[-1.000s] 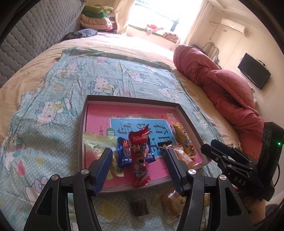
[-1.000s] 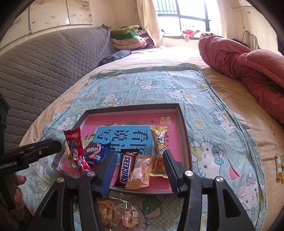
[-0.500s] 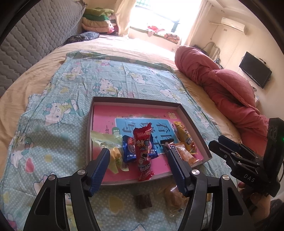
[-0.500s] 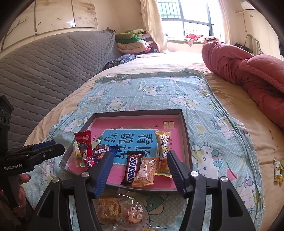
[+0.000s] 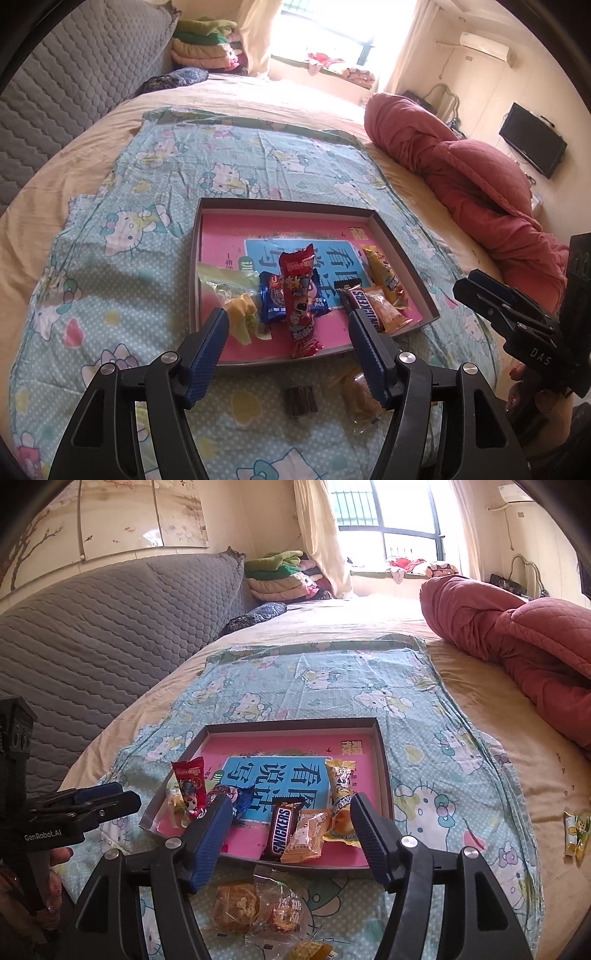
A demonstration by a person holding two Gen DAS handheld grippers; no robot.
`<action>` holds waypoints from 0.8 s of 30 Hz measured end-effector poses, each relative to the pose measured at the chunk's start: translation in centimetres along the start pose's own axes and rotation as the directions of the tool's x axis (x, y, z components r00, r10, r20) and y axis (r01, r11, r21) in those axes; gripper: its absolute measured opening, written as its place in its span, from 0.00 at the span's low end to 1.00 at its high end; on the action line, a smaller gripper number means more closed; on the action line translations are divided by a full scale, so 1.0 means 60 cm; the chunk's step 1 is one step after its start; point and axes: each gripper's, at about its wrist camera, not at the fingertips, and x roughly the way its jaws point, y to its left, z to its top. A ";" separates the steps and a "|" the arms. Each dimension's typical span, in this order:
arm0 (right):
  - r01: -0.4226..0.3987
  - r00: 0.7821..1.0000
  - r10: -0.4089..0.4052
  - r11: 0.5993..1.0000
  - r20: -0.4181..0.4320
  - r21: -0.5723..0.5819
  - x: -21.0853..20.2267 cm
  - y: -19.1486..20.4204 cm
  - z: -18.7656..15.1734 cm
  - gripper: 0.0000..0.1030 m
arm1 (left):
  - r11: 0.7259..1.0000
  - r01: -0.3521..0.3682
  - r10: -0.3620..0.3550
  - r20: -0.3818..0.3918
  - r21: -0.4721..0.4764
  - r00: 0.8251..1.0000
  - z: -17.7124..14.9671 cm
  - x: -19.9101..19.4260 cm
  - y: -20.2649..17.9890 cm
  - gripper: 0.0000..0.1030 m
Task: Organize snacks
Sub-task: 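Open both grippers and pull them back out of the tray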
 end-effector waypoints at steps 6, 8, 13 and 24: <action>-0.010 1.000 0.010 1.000 0.009 -0.001 -0.014 0.001 -0.002 0.64 | 1.000 -0.008 0.008 -0.013 0.009 1.000 -0.007 -0.005 -0.006 0.67; -0.011 1.000 0.011 1.000 0.014 -0.002 -0.019 0.001 -0.002 0.64 | 1.000 -0.012 0.012 -0.016 0.012 1.000 -0.010 -0.006 -0.008 0.67; -0.013 1.000 0.013 1.000 0.023 0.001 -0.031 -0.002 -0.003 0.65 | 1.000 -0.015 0.016 -0.022 0.014 1.000 -0.017 -0.010 -0.009 0.67; -0.021 1.000 0.021 1.000 0.013 -0.001 -0.051 -0.005 -0.019 0.66 | 1.000 -0.018 0.019 -0.063 0.013 0.998 -0.039 -0.010 -0.012 0.67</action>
